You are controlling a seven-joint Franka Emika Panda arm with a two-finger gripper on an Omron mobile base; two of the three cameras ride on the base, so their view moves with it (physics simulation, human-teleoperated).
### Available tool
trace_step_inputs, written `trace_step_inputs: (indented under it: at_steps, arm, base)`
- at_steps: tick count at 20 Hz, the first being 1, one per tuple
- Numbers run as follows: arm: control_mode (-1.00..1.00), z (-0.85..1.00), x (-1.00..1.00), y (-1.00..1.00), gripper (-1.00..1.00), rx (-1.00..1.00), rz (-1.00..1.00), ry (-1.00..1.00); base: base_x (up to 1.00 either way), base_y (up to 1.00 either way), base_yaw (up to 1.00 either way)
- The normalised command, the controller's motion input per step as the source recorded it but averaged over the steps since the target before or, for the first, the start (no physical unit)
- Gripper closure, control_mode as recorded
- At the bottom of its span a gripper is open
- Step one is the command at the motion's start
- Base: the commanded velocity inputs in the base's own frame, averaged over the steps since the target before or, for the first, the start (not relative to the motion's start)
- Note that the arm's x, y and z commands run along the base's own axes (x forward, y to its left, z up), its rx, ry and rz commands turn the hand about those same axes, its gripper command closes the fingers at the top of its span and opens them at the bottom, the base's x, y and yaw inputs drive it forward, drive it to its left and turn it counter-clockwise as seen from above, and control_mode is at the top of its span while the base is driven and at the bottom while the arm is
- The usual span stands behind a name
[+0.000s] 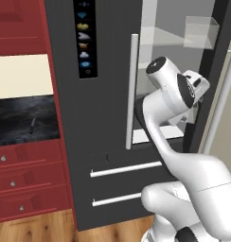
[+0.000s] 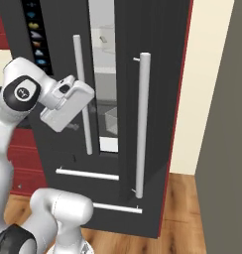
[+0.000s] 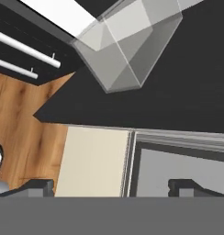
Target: Retrieve the butter from the fridge and place it on a plate on the dining table. Then retrieve the butter knife by the fridge and place it near the plate.
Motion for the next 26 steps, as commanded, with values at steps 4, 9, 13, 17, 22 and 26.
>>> trace_step_inputs:
  at_steps: [4,9,13,17,22,26]
  arm:
    - [-1.00,-0.20,0.45,-0.23,-1.00,0.00,0.00,0.00]
    - [-1.00,-0.08,0.47,-0.05,-1.00,0.00,0.00,0.03]
    - [-1.00,-0.02,0.36,-0.13,-1.00,0.00,0.00,0.07]
    - [-1.00,0.00,0.11,-0.25,-1.00,0.00,0.00,0.06]
    - [-1.00,-0.09,0.10,-0.16,-1.00,0.00,0.00,0.09]
    - [-1.00,-0.15,0.14,-0.15,-1.00,0.00,0.00,0.12]
  base:
    - [0.00,0.00,0.00]
    - [0.00,0.00,0.00]
    - [0.00,0.00,0.00]
    - [0.00,0.00,0.00]
    - [0.00,0.00,0.00]
    - [0.00,0.00,0.00]
